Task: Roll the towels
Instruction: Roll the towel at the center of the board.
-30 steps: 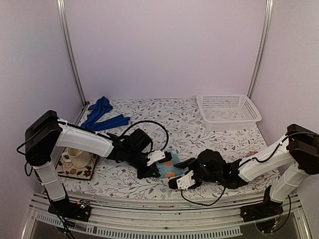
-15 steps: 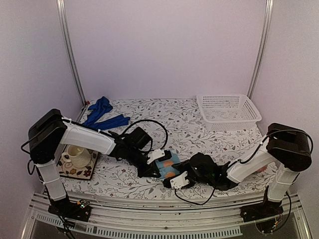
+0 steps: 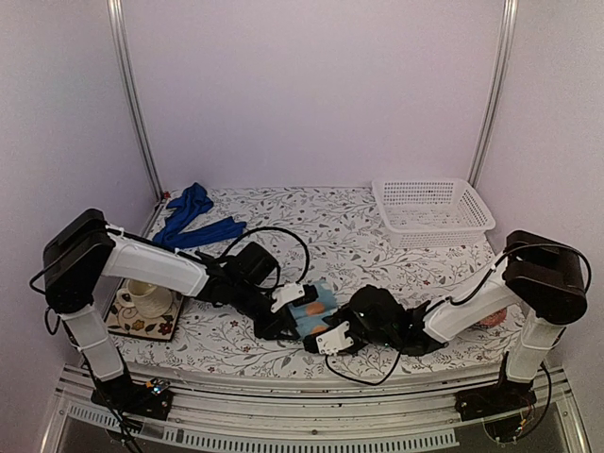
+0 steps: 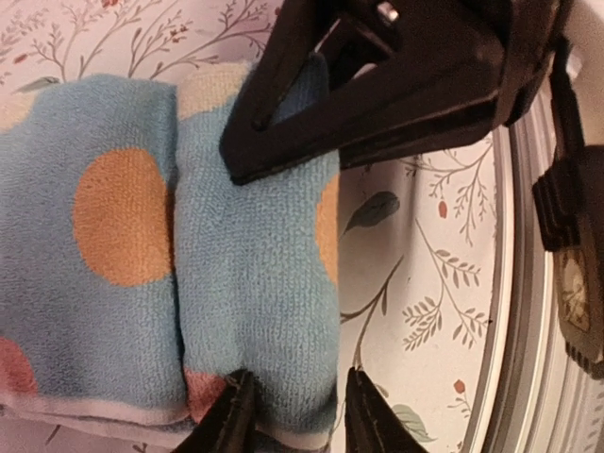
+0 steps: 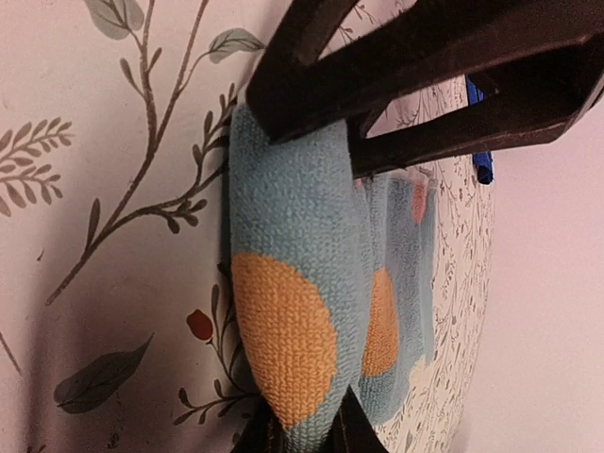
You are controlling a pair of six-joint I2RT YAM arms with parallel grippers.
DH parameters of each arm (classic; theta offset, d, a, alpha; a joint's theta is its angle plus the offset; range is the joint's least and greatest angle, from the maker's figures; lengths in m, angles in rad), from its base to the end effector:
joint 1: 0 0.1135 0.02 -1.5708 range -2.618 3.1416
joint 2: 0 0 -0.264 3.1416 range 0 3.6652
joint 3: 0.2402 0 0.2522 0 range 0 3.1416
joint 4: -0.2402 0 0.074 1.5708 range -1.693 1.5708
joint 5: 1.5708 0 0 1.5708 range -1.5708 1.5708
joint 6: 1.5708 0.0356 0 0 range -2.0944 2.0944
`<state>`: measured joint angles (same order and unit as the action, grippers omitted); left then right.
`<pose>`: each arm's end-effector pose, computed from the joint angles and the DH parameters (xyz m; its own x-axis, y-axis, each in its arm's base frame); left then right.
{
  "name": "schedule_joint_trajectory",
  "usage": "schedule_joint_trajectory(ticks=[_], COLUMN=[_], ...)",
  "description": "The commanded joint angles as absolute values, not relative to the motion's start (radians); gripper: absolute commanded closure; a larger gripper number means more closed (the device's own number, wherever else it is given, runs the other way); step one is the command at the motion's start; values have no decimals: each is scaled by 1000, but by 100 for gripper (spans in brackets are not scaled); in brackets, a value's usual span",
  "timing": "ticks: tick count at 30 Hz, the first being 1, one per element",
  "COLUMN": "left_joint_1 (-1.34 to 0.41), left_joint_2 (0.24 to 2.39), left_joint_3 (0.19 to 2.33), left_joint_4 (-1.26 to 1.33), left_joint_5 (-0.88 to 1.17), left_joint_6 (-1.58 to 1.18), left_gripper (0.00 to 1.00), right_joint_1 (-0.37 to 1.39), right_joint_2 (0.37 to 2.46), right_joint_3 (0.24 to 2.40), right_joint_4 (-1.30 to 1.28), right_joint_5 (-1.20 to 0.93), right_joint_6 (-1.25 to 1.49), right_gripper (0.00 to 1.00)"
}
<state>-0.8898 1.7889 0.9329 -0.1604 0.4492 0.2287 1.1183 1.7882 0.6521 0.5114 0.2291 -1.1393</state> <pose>0.2013 -0.2730 0.1354 -0.3300 0.7317 -0.5964 0.9432 0.2296 -0.2402 0.1483 0.2867 0.1108 0.6155 -0.7572 -0.2186 -0.5649 -0.2304 -0.7923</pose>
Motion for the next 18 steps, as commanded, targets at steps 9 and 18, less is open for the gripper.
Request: schedule_joint_trajectory(ticks=[9,18], left_joint_1=[-982,-1145], left_joint_2=[1539,1456], left_joint_3=[765,616], left_joint_4=[-61,161], left_joint_5=[123,-194], left_joint_6=[177,169], left_gripper=[3,3], right_joint_1=[1063,1019], right_joint_2=[1731,1783], right_joint_3=[802,950], right_joint_4=[126,-123], right_joint_5=[7,-140], right_joint_6=[-989,-911], right_gripper=[90,91])
